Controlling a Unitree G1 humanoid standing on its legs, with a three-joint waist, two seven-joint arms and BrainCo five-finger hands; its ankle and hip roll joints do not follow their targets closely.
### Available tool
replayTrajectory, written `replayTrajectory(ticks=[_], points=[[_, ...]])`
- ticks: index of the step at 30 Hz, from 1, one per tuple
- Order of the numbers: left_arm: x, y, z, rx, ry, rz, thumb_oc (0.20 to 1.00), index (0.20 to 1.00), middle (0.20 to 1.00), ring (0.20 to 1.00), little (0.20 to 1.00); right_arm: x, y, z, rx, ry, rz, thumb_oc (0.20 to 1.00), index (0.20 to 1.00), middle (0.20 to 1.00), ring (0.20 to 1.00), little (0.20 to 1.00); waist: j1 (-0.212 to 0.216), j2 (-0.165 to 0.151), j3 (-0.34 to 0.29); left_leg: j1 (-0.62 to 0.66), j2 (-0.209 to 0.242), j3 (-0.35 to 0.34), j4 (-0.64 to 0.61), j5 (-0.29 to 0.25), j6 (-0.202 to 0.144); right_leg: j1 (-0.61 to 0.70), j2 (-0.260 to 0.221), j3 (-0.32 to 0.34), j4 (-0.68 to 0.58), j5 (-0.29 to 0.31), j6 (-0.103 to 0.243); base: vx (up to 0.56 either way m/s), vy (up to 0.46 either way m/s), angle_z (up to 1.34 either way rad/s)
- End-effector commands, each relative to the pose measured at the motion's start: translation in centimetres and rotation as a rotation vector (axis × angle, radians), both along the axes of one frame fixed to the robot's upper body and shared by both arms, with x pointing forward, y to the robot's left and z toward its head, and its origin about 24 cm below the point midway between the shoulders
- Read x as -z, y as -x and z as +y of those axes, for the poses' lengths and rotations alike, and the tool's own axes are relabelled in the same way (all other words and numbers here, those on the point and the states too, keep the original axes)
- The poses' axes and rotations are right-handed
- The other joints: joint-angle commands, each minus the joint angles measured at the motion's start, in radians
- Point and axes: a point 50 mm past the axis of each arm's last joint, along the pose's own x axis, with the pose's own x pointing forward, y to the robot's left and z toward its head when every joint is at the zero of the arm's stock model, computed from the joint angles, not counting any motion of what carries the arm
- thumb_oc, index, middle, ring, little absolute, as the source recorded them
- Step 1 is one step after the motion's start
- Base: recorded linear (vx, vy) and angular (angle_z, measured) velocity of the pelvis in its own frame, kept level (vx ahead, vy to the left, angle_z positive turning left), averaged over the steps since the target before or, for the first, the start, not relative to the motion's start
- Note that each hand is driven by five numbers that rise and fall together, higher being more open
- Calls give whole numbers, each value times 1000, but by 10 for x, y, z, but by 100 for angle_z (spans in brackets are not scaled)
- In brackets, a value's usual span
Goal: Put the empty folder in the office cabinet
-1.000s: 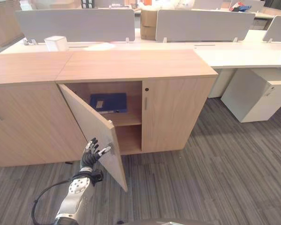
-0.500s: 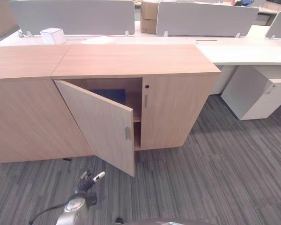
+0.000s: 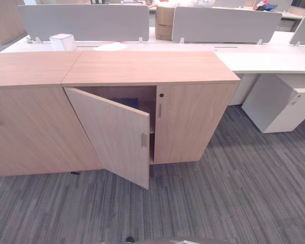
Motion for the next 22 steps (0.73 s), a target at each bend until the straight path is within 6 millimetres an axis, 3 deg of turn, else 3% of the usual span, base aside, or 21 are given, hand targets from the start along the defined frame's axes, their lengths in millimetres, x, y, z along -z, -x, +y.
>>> replayTrajectory(ticks=[1,5,11,22], points=[[0,5,9,5,-67,71,1000,1000,1000,1000,1000,0,-23,8,11,-4,-35,1000,1000,1000,1000,1000,5,8,22,33,12,-10,1,-126,34,-56,-30,-9,65,-26,26,0,0,0],[0,31,6,-23,-62,164,1000,1000,1000,1000,1000,1,-27,14,15,-19,-50,1000,1000,1000,1000,1000,11,10,16,33,14,-10,1,-126,34,-50,-27,-14,61,-29,23,0,0,0],[2,42,0,-128,-36,179,1000,1000,1000,1000,1000,3,-31,21,12,-30,-66,1000,1000,1000,1000,1000,19,14,14,29,14,-15,1,-123,33,-49,-25,-19,57,-30,21,0,0,0],[3,38,-4,-169,-28,154,1000,1000,1000,1000,1000,3,-35,26,19,-34,-80,1000,1000,1000,1000,1000,25,17,14,21,13,-20,1,-122,32,-45,-26,-28,55,-31,20,-1,-5,4]])
